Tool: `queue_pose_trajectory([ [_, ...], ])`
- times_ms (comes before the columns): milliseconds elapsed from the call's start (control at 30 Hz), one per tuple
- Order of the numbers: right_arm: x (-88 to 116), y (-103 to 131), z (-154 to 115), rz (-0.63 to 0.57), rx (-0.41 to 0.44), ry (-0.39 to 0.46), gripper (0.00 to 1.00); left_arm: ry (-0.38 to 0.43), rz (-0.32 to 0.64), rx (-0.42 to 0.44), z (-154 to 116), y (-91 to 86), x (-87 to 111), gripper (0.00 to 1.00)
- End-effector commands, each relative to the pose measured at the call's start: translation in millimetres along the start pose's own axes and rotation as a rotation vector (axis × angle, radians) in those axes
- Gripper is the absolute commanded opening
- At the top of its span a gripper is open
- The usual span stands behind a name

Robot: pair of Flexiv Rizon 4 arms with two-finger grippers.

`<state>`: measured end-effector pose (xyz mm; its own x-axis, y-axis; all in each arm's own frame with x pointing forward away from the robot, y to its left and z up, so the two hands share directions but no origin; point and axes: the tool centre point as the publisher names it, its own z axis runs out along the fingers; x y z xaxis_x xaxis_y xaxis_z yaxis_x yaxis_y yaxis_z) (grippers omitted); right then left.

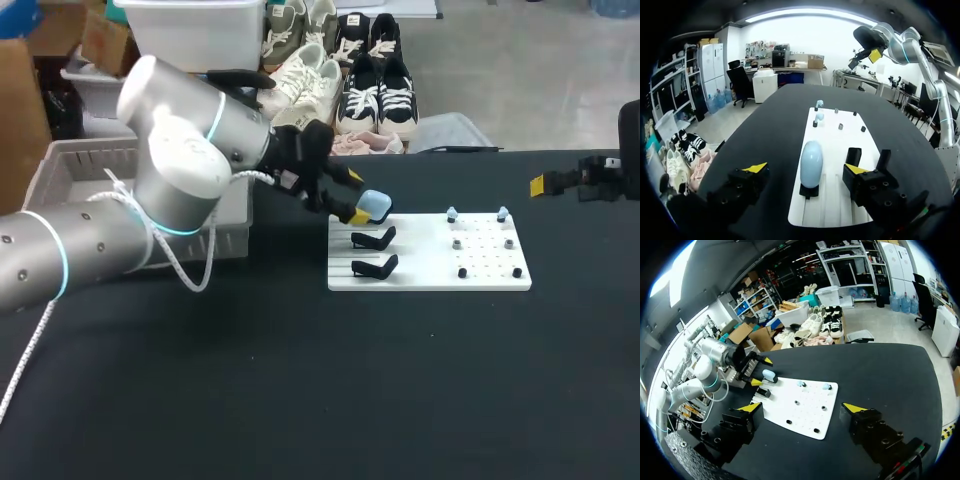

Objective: Pick up each earbud case from the left stands, insert the matching earbuds, close the lid, and place the case in the box.

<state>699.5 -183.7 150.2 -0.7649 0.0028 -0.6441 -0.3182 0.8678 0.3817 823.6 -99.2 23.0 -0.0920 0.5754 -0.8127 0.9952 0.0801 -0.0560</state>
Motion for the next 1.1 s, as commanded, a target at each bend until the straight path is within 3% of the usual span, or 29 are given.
queue_pose_trajectory([
  [33,-0.3,-1.7,-0.1,-0.001,-0.007,0.002,1.0,0.004,-0.004,0.001,4.6,2.9,2.1,1.0],
  [200,-0.3,-1.7,-0.1,-0.001,-0.007,0.002,1.0,0.007,-0.005,-0.003,7.3,3.6,2.7,1.0],
  [300,-0.3,-1.7,-0.1,-0.001,-0.007,0.002,1.0,0.008,-0.006,-0.001,9.4,4.2,3.2,0.95],
  [433,-0.3,-1.7,-0.1,-0.001,-0.007,0.002,1.0,0.009,-0.005,0.005,10.7,3.9,3.3,0.96],
  [600,-0.3,-1.7,-0.1,-0.001,-0.007,0.002,1.0,0.005,-0.004,0.01,11.8,3.4,3.2,0.89],
  [733,-0.3,-1.7,-0.1,-0.001,-0.007,0.002,1.0,0.003,-0.004,0.013,12.7,3.1,3.0,0.75],
  [1100,-0.3,-1.7,-0.1,-0.001,-0.007,0.002,1.0,0.001,-0.006,0.017,14.3,1.6,2.8,0.7],
])
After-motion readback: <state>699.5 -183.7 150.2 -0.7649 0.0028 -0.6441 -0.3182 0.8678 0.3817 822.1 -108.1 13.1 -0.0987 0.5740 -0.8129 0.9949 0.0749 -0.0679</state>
